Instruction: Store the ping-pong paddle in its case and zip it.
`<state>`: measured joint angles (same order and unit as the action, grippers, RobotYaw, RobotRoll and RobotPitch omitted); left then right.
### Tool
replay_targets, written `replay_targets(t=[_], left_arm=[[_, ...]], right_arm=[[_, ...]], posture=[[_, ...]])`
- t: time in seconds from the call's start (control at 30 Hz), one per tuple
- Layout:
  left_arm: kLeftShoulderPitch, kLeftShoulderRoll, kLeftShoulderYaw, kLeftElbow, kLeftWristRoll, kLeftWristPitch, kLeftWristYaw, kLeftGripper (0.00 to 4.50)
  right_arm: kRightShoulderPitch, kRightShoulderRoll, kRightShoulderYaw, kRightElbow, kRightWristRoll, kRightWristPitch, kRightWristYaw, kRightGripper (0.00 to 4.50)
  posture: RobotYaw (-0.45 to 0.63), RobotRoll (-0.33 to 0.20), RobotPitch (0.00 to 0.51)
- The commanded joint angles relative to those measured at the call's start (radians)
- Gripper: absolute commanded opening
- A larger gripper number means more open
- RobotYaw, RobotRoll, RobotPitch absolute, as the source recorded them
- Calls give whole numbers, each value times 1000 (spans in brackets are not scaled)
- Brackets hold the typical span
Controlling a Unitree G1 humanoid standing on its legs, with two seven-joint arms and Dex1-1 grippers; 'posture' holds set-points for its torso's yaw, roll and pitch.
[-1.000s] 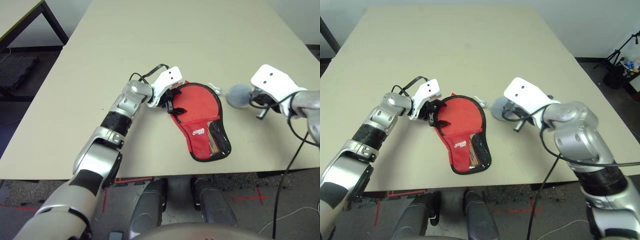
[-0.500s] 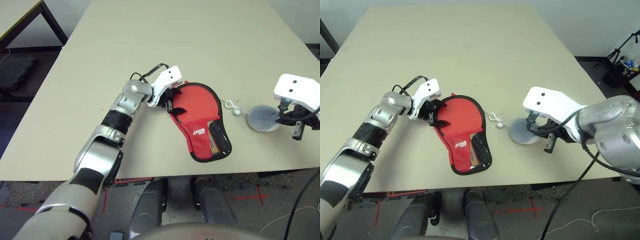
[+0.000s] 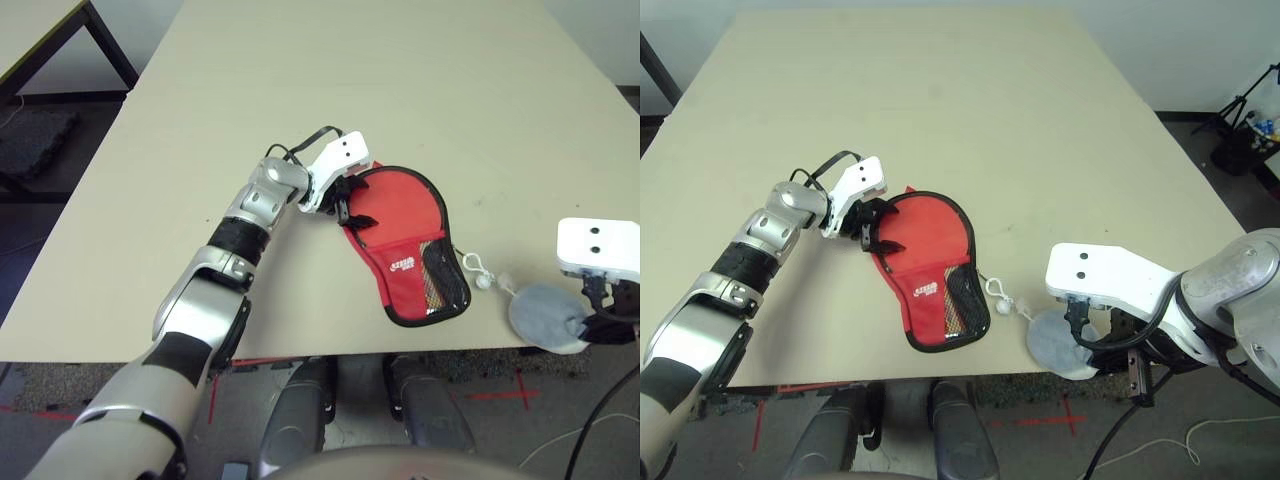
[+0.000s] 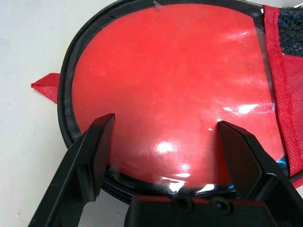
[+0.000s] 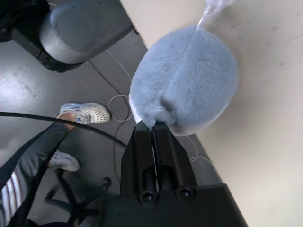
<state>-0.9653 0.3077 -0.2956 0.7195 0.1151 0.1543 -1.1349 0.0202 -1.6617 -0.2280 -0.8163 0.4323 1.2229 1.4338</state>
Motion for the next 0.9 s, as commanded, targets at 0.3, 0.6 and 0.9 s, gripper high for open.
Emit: replay_targets(t=[0.3,0.6,0.9], left_arm=[[18,-5,-31,51,28,1,7,4500],[24,2,-29,43,27,2,5,4500],[27,3,-29,37,26,6,4,4500]], right_arm=[[194,7,-182,-57,-23,22,70,22],[331,22,-295,-70,-106,7,158,22],[337,73,-304,-32,-120,-62,130,22]], posture=[[-208,0,209],[-206,0,207],[-199,0,209]])
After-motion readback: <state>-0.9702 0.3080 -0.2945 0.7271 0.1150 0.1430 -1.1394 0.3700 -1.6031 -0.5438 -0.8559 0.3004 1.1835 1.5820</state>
